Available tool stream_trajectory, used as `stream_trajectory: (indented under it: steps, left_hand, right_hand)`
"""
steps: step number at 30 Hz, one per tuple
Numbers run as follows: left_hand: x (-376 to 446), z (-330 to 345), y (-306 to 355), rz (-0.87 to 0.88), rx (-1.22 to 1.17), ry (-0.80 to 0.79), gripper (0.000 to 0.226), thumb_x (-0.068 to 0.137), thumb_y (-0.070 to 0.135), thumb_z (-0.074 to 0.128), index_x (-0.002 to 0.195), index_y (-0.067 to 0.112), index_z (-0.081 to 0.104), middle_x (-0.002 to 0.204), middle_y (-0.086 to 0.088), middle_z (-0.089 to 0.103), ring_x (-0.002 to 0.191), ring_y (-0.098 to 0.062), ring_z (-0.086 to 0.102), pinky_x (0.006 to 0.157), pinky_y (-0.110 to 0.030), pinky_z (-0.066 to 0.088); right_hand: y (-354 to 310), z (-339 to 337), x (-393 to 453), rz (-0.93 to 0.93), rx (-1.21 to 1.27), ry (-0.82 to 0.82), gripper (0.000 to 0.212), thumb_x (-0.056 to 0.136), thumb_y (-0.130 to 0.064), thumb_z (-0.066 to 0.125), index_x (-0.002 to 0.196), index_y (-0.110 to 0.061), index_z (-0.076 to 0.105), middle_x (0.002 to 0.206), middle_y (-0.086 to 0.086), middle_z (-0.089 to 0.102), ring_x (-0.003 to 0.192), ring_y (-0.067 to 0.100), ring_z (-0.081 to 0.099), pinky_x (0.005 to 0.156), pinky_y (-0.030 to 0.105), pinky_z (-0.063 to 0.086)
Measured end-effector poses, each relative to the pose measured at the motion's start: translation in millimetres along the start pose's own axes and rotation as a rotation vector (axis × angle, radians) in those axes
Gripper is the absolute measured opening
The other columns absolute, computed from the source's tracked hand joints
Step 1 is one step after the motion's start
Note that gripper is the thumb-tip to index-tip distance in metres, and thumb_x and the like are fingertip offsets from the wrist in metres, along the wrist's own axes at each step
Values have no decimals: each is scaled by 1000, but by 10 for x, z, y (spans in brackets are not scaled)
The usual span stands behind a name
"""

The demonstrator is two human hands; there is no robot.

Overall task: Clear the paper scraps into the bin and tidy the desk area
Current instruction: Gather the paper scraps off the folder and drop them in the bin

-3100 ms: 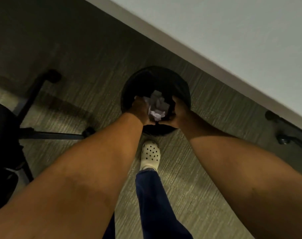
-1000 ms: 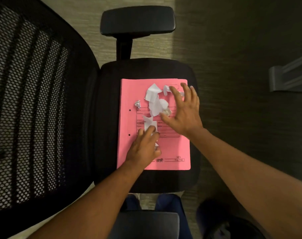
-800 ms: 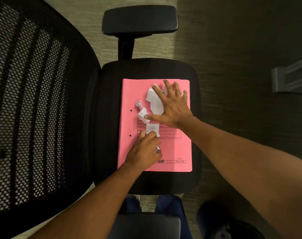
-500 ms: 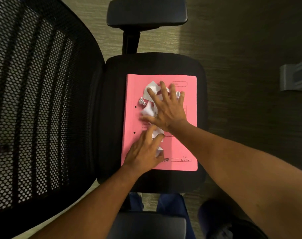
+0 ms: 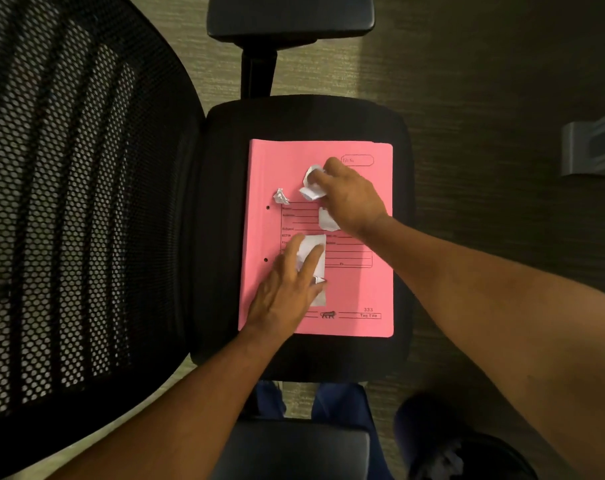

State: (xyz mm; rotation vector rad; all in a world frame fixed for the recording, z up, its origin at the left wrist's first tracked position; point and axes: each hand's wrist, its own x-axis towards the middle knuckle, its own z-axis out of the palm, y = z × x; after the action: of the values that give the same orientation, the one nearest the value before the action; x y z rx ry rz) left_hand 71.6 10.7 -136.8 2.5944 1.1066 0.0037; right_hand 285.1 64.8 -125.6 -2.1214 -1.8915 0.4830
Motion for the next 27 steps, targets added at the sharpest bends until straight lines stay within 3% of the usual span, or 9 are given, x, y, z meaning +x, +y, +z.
stream_trajectory:
  steps: [3,5,7,9,13,17,20,24,27]
  left_hand:
    - [115,-37,37,-35,-31,-22,104,79,50,80,160,29,19,169,-13,11,123,-25,64,82,-34,63]
    - [189,-51,32,-6,-20,-98,110,80,46,81,162,32,11,171,-9,3,126,-26,62,78,-34,63]
    - [247,-49,21,31,25,-142,106,81,33,82,162,34,13,169,-8,11,115,-26,64,70,-35,62]
    - [286,-62,35,26,43,-128,85,89,32,75,157,34,25,161,-3,25,109,-25,63,70,-37,62]
    - [335,-92,30,83,-31,-47,44,96,32,66,137,26,51,138,5,50,105,-22,63,70,-37,59]
    - [333,-170,-64,41,-231,-63,20,97,23,64,117,23,61,112,5,58,88,-23,66,69,-39,58]
    - [336,-293,-149,45,-257,59,16,91,13,72,105,19,66,107,4,57,86,-19,67,69,-38,60]
    - [593,-475,-92,87,-301,93,11,93,18,70,103,20,66,127,3,45,86,-25,67,69,-35,60]
    - [909,-501,12,104,-262,-23,13,95,18,69,107,19,65,152,1,33,105,-32,65,81,-41,60]
  right_hand:
    - [12,-95,9,167,404,120,19,102,-18,61,118,-12,68,112,8,67,96,28,64,76,38,53]
    - [24,-169,-12,325,711,133,21,105,-26,59,114,-10,68,104,3,69,96,22,66,81,40,55]
    - [38,-218,-79,433,966,122,26,104,-30,61,109,-5,67,94,1,66,89,18,65,78,34,56]
    - [44,-241,-183,479,1119,130,24,104,-28,62,104,-4,66,86,1,62,80,15,61,72,28,54]
    - [26,-295,-337,642,1243,150,30,103,-38,63,109,-8,66,85,-2,62,80,9,63,71,28,55]
    - [51,-408,-468,759,1363,209,36,100,-44,65,118,-13,64,114,13,70,107,28,70,95,51,58]
    - [56,-496,-610,798,1412,262,44,100,-43,63,130,-10,60,129,18,67,121,34,66,105,55,54]
    - [18,-469,-803,857,1434,315,44,102,-41,62,129,-6,58,128,18,68,119,33,68,103,54,56]
    - [-85,-392,-907,878,1465,299,31,101,-40,64,114,-13,62,111,13,71,105,28,70,96,46,57]
